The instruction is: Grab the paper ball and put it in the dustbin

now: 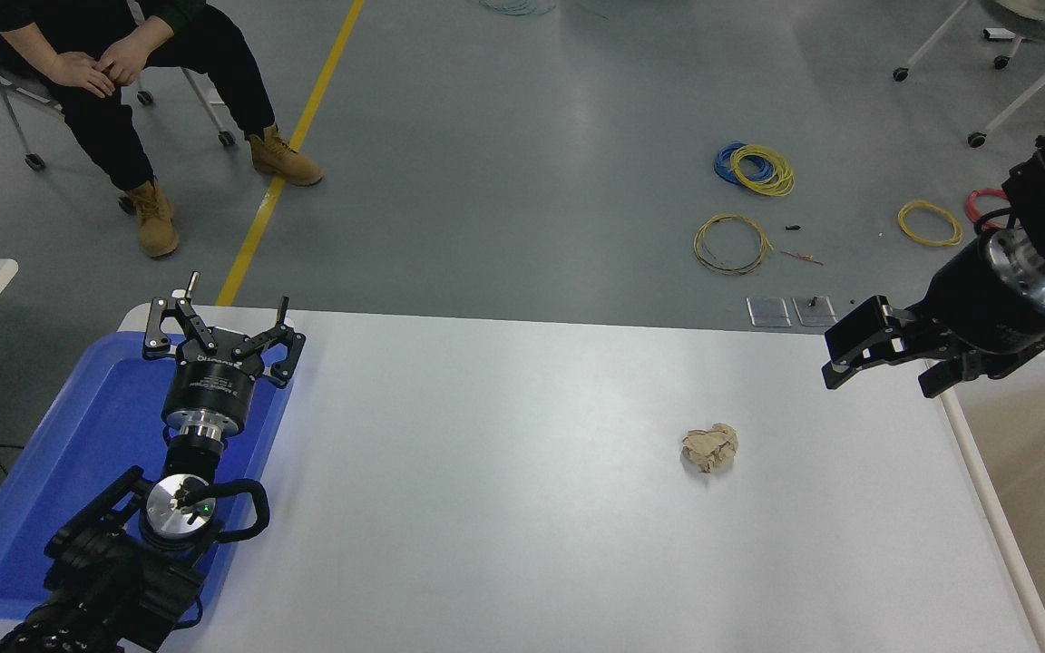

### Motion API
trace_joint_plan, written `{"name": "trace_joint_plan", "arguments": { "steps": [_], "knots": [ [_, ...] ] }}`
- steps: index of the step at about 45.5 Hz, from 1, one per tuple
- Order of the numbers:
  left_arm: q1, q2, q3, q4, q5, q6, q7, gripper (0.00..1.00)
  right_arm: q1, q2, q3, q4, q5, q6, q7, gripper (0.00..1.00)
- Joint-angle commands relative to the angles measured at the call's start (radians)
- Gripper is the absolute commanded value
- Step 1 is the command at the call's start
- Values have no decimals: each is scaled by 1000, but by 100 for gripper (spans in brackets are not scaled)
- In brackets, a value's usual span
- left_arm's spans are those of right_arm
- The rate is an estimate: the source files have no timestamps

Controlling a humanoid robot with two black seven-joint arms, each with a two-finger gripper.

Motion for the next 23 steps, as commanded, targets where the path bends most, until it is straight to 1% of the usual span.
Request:
{"name": "trace_joint_plan", "arguments": {
  "steps": [1, 23],
  "knots": [
    [-1, -1, 0, 0, 0, 0, 0, 100, 3, 7, -2, -6, -2, 0, 2, 100],
    [1, -1, 0, 0, 0, 0, 0, 100, -11, 24, 6, -27, -1, 0, 2, 100]
  ]
}}
